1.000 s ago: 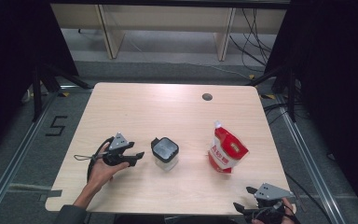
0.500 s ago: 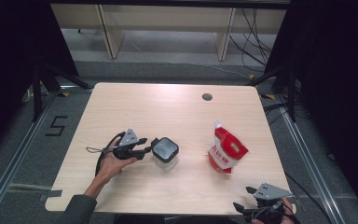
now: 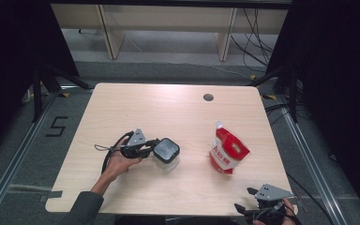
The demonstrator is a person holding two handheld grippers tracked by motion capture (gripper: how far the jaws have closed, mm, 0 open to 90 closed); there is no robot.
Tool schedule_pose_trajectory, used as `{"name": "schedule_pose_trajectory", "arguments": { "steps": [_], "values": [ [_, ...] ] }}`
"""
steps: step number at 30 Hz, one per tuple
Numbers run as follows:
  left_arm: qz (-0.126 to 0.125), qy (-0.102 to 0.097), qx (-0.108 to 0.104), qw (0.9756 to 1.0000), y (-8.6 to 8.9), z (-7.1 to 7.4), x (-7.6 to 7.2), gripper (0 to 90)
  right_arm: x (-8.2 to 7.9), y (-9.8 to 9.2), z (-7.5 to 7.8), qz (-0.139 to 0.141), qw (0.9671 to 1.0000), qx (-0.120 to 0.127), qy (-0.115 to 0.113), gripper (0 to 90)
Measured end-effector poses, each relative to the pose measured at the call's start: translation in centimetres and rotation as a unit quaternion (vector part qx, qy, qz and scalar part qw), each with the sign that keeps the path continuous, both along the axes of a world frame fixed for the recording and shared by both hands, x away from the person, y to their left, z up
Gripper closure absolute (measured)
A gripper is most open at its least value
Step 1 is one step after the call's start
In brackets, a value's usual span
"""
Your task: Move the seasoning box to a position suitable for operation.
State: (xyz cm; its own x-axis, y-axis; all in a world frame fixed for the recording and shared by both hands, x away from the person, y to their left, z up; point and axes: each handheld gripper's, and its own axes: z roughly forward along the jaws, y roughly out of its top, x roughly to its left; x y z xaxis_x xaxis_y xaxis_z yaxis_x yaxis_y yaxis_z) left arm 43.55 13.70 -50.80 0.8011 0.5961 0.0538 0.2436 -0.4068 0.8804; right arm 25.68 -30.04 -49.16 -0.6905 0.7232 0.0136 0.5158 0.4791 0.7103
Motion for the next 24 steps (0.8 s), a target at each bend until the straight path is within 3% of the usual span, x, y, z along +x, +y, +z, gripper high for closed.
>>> {"name": "schedule_pose_trajectory", "arguments": {
  "steps": [1, 2, 4, 5, 6, 7, 8, 9, 10, 11, 13, 14, 15, 20, 22, 24],
  "values": [
    [-0.01, -0.006, 0.031, 0.9995, 0.4, 0.3, 0.1, 78.9, 0.0, 0.0, 0.0, -0.002, 1.0, 0.002, 0.002, 25.7],
    [-0.006, -0.002, 0.011, 0.9999, 0.2, 0.2, 0.0, 81.3, 0.0, 0.0, 0.0, -0.001, 1.0, 0.002, 0.002, 25.7],
    [0.003, 0.0, -0.001, 1.0, 0.2, 0.1, -0.3, 81.4, 0.0, 0.0, 0.0, 0.0, 1.0, 0.0, 0.0, 25.7],
    [0.0, 0.001, 0.006, 1.0, 0.3, 0.2, -0.3, 81.4, -0.1, 0.1, 0.0, -0.004, 1.0, 0.002, 0.005, 25.7],
    [-0.006, 0.001, 0.033, 0.9994, 0.7, 0.5, -0.4, 81.2, -0.1, 0.0, -0.1, -0.004, 1.0, 0.002, 0.006, 25.7],
    [-0.006, 0.001, 0.033, 0.9994, 0.7, 0.5, -0.4, 81.1, -0.1, 0.0, -0.1, -0.004, 1.0, 0.002, 0.006, 25.7],
    [0.008, 0.007, 0.016, 0.9998, 0.5, 0.5, -0.8, 81.1, -0.1, 0.0, -0.1, -0.004, 1.0, 0.002, 0.005, 25.7],
    [0.004, 0.006, 0.021, 0.9998, 0.6, 0.6, -0.9, 80.8, 0.0, 0.0, -0.1, -0.001, 1.0, 0.0, -0.001, 25.7],
    [-0.001, 0.01, 0.055, 0.9984, 1.3, 0.8, -1.2, 80.3, 0.0, 0.0, -0.2, -0.001, 1.0, 0.0, -0.001, 25.7],
    [0.003, 0.02, 0.047, 0.9987, 1.4, 0.8, -1.4, 80.0, 0.0, 0.0, -0.2, -0.002, 1.0, -0.001, -0.001, 25.7],
    [0.007, 0.018, 0.039, 0.9991, 1.4, 0.7, -1.7, 79.2, 0.0, -0.1, -0.1, -0.002, 1.0, -0.001, -0.002, 25.7],
    [0.022, 0.03, 0.01, 0.9993, 1.1, 0.6, -2.3, 79.2, 0.0, -0.1, -0.1, -0.002, 1.0, -0.001, -0.002, 25.5],
    [0.003, 0.022, 0.059, 0.998, 1.7, 1.0, -2.5, 78.8, 0.0, 0.0, -0.1, -0.002, 1.0, -0.002, -0.001, 25.1],
    [0.008, 0.04, 0.059, 0.9974, 1.9, 1.3, -3.8, 76.9, 0.1, -0.1, -0.1, -0.001, 1.0, -0.008, -0.004, 25.0],
    [0.011, 0.046, 0.039, 0.9981, 2.0, 1.1, -4.2, 75.8, 0.0, -0.1, -0.1, -0.003, 1.0, -0.003, 0.0, 25.0],
    [0.0, 0.045, 0.041, 0.9981, 2.3, 1.1, -4.2, 73.9, 0.0, -0.1, -0.2, -0.003, 1.0, -0.005, -0.001, 25.0]
  ]
}}
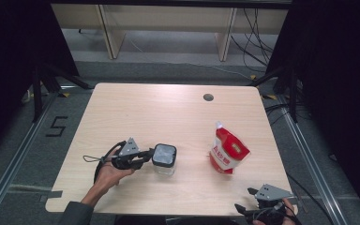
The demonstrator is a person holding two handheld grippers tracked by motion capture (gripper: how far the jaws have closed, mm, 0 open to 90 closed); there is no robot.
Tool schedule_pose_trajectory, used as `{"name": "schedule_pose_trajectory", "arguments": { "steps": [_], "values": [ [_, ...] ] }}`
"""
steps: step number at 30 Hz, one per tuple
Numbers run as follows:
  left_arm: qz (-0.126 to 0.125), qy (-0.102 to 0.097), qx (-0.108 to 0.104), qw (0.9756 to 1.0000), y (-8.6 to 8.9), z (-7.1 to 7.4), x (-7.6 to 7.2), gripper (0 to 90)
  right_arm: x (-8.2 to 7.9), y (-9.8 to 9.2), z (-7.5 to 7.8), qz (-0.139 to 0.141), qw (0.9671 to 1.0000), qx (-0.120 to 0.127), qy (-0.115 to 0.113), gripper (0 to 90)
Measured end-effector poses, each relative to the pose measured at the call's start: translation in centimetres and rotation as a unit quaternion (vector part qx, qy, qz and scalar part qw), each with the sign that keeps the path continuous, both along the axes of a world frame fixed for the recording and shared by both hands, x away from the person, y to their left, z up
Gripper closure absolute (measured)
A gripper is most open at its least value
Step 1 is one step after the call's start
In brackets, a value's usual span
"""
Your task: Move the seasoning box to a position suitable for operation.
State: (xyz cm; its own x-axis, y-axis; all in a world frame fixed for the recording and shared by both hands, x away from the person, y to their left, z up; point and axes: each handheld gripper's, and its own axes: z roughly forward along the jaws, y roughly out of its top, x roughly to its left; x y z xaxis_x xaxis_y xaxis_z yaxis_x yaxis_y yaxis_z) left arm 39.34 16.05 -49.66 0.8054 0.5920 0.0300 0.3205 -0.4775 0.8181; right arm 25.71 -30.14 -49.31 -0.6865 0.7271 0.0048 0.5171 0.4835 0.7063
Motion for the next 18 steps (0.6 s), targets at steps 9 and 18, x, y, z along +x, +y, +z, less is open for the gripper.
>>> {"name": "schedule_pose_trajectory", "arguments": {
  "steps": [9, 18],
  "values": [
    [-0.031, -0.015, -0.018, 0.9993, -0.2, -0.5, 0.8, 73.2, 0.1, 0.0, 0.0, 0.003, 1.0, -0.001, -0.005, 24.9],
    [-0.034, -0.021, -0.006, 0.9992, -0.4, -0.1, -0.4, 74.0, 0.1, 0.0, 0.0, 0.008, 1.0, 0.002, -0.004, 24.9]
  ]
}}
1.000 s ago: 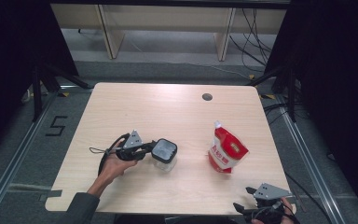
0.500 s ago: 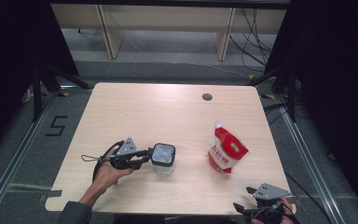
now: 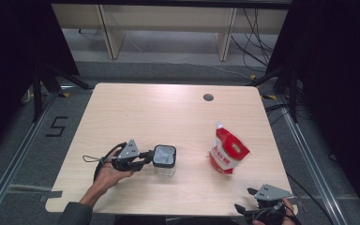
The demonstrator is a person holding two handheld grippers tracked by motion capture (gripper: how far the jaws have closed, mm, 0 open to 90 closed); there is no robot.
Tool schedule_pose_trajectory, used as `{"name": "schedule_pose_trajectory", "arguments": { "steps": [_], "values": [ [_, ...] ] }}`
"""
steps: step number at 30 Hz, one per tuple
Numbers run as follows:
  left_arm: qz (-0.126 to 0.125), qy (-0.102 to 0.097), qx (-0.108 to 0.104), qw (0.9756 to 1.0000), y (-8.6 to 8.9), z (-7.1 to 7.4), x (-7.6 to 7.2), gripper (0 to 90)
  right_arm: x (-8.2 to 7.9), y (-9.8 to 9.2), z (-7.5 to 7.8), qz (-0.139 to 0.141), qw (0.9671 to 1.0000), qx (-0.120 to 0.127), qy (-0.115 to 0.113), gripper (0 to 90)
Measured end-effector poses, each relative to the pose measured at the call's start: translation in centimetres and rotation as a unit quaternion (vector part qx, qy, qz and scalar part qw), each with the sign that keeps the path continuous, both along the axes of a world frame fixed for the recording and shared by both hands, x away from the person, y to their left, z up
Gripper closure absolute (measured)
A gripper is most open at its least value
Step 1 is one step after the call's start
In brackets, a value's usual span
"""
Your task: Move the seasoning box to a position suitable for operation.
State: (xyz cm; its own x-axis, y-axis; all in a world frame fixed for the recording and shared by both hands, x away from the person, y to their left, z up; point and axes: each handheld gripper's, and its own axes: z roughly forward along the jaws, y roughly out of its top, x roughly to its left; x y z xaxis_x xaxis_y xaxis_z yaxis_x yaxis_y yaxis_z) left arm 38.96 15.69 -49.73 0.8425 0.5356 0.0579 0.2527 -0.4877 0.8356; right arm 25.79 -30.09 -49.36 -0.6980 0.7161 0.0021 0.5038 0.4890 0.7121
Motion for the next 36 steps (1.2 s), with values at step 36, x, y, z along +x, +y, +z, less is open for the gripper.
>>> {"name": "schedule_pose_trajectory", "arguments": {
  "steps": [36],
  "values": [
    [-0.036, 0.021, -0.01, 0.9991, -4.0, 0.1, -5.0, 73.1, -0.1, 0.0, 0.2, -0.003, 1.0, 0.004, 0.004, 25.7]
  ]
}}
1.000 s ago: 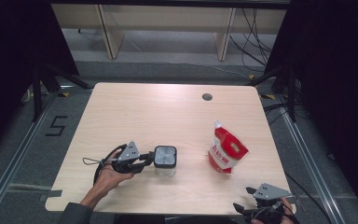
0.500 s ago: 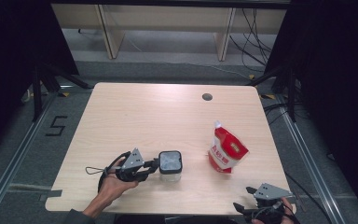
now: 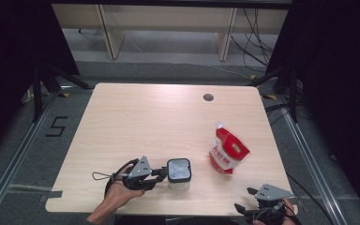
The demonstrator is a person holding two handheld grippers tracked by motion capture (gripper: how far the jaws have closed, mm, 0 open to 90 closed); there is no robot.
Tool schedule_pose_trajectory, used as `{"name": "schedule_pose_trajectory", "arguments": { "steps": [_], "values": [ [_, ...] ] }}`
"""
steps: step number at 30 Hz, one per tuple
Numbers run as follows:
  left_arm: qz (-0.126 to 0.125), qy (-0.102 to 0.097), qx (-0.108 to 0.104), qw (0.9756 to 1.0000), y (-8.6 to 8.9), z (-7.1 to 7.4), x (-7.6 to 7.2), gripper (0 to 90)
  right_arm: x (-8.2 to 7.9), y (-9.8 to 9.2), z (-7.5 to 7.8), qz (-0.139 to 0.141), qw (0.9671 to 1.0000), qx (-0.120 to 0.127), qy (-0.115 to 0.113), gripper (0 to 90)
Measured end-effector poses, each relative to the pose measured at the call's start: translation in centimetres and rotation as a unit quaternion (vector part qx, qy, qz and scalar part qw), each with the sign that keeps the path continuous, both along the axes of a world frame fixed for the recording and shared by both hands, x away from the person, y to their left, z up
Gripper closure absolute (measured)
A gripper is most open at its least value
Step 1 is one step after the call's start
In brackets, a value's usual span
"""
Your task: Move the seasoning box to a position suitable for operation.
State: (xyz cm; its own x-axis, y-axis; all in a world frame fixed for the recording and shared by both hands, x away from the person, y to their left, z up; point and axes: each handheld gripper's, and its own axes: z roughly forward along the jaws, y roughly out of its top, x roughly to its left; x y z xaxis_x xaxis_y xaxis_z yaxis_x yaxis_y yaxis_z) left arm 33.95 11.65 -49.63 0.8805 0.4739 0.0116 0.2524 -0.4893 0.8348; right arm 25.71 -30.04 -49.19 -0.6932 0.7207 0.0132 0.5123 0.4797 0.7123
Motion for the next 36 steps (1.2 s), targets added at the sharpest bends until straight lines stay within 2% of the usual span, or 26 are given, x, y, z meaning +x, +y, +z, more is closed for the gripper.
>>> {"name": "schedule_pose_trajectory", "arguments": {
  "steps": [2, 3, 4, 5, 7, 10, 11, 12, 13, 15, 16, 18, 19, 22, 23, 24, 25, 26, 30, 31, 33, 36],
  "values": [
    [0.005, 0.012, -0.01, 0.9999, -0.2, -0.1, -0.2, 73.1, 0.0, 0.0, 0.0, 0.0, 1.0, 0.0, 0.0, 25.6],
    [-0.001, 0.0, -0.002, 1.0, -0.1, -0.1, -0.2, 73.1, -0.1, 0.1, 0.0, -0.006, 1.0, 0.003, 0.003, 25.6],
    [-0.002, 0.007, -0.01, 0.9999, -0.3, -0.2, -0.3, 73.1, 0.0, 0.0, 0.0, -0.003, 1.0, 0.001, 0.0, 25.7],
    [-0.002, 0.002, 0.0, 1.0, -0.3, -0.1, -0.3, 73.1, 0.0, 0.0, 0.0, -0.003, 1.0, 0.001, 0.0, 25.6],
    [-0.008, 0.005, -0.006, 0.9999, -0.6, -0.2, -0.5, 73.1, 0.0, 0.0, 0.0, -0.002, 1.0, 0.001, 0.001, 25.6],
    [-0.018, 0.01, -0.001, 0.9998, -0.8, -0.1, -0.7, 73.1, 0.0, 0.0, -0.1, -0.005, 1.0, 0.004, 0.001, 25.6],
    [-0.019, 0.01, -0.01, 0.9997, -0.9, -0.2, -0.8, 73.0, 0.0, 0.0, -0.1, -0.003, 1.0, 0.004, 0.002, 25.6],
    [-0.018, 0.006, 0.0, 0.9998, -0.9, -0.1, -0.8, 73.0, 0.0, -0.1, -0.1, -0.001, 1.0, 0.003, 0.003, 25.6],
    [-0.021, 0.006, -0.002, 0.9998, -0.9, -0.2, -0.8, 72.9, -0.1, 0.0, -0.1, -0.009, 0.9999, 0.008, 0.01, 25.7],
    [-0.026, 0.015, -0.012, 0.9995, -0.8, -0.2, -0.6, 72.2, 0.0, -0.1, -0.1, -0.009, 0.9999, 0.01, 0.009, 25.6],
    [-0.018, 0.022, -0.021, 0.9994, -0.8, -0.1, -0.6, 68.3, 0.1, -0.2, -0.2, -0.004, 1.0, 0.007, 0.004, 25.6],
    [-0.014, 0.024, -0.016, 0.9995, -0.7, 0.2, -0.7, 54.7, 0.2, -0.3, -0.2, -0.003, 1.0, 0.004, 0.002, 25.6],
    [-0.018, 0.019, -0.016, 0.9995, -0.6, 0.4, -0.8, 54.7, 0.2, -0.3, -0.2, -0.003, 1.0, 0.004, 0.002, 25.6],
    [-0.009, 0.017, -0.018, 0.9997, -0.2, 1.0, -1.3, 44.3, 0.2, -0.3, -0.2, -0.002, 1.0, 0.007, 0.007, 25.6],
    [-0.006, 0.017, -0.017, 0.9997, -0.1, 1.2, -1.4, 42.7, 0.1, -0.1, -0.2, -0.005, 0.9999, 0.009, 0.011, 25.6],
    [-0.003, 0.02, -0.02, 0.9996, -0.1, 1.4, -1.6, 41.2, 0.2, -0.1, -0.1, -0.001, 1.0, 0.007, 0.003, 25.6],
    [-0.001, 0.019, -0.019, 0.9996, 0.0, 1.6, -1.7, 39.8, 0.1, 0.0, 0.0, -0.002, 0.9999, 0.009, 0.008, 25.6],
    [0.002, 0.02, -0.024, 0.9995, 0.0, 1.8, -1.9, 38.4, 0.2, 0.1, -0.1, 0.003, 1.0, 0.008, 0.001, 25.7],
    [0.01, 0.025, -0.046, 0.9986, 0.2, 2.8, -2.4, 35.3, 0.1, 0.4, 0.0, 0.002, 1.0, 0.004, 0.007, 25.8],
    [0.006, 0.021, -0.039, 0.999, 0.3, 3.2, -2.3, 34.9, 0.1, 0.4, 0.1, 0.003, 1.0, 0.003, 0.005, 25.8],
    [0.013, 0.024, -0.047, 0.9985, 0.3, 3.7, -2.4, 33.9, 0.2, 0.3, 0.0, 0.005, 1.0, 0.004, 0.003, 25.8],
    [0.014, 0.016, -0.046, 0.9987, 0.3, 4.5, -2.6, 33.2, 0.2, 0.2, 0.0, 0.004, 1.0, 0.005, 0.004, 25.8]
  ]
}}
